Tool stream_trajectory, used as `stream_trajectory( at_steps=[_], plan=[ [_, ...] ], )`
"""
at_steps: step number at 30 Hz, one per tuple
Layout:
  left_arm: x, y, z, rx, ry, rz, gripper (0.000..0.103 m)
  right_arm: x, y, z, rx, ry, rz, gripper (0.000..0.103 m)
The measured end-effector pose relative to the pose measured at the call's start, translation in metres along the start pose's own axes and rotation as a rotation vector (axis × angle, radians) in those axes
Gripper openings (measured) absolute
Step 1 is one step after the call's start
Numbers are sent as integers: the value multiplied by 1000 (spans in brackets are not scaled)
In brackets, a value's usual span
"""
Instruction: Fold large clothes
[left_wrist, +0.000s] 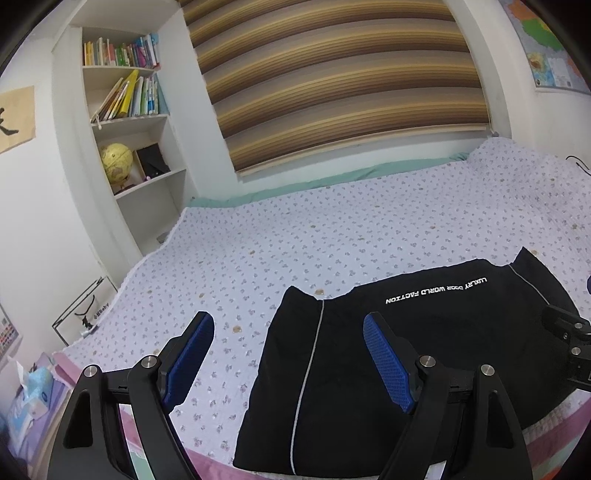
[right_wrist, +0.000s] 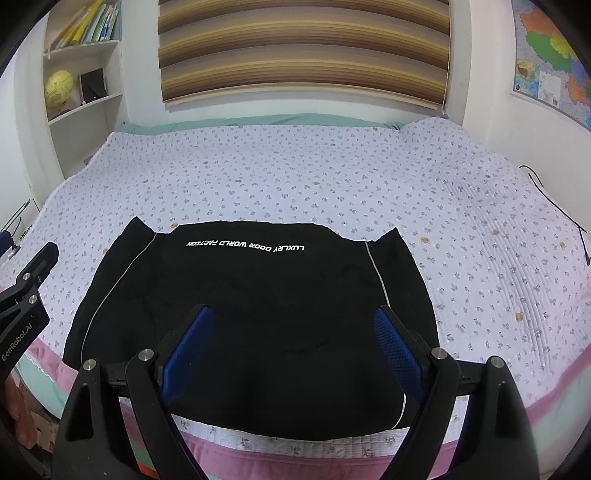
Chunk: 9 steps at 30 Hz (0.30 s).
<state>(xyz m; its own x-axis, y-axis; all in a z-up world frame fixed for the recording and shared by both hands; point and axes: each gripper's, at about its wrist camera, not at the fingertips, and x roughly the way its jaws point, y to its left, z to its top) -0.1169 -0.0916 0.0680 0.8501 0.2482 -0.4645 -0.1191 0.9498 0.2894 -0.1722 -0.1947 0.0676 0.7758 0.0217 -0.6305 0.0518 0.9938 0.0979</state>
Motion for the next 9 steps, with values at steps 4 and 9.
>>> stream_trajectory(
  at_steps=[4, 9],
  plan=[
    [4, 0, -1, 1, 3, -1, 84, 4, 2, -1, 2, 10, 1, 90],
    [5, -1, -4, 12, -4, 3, 84, 8, 4, -2, -2, 19, -1, 90]
  ],
)
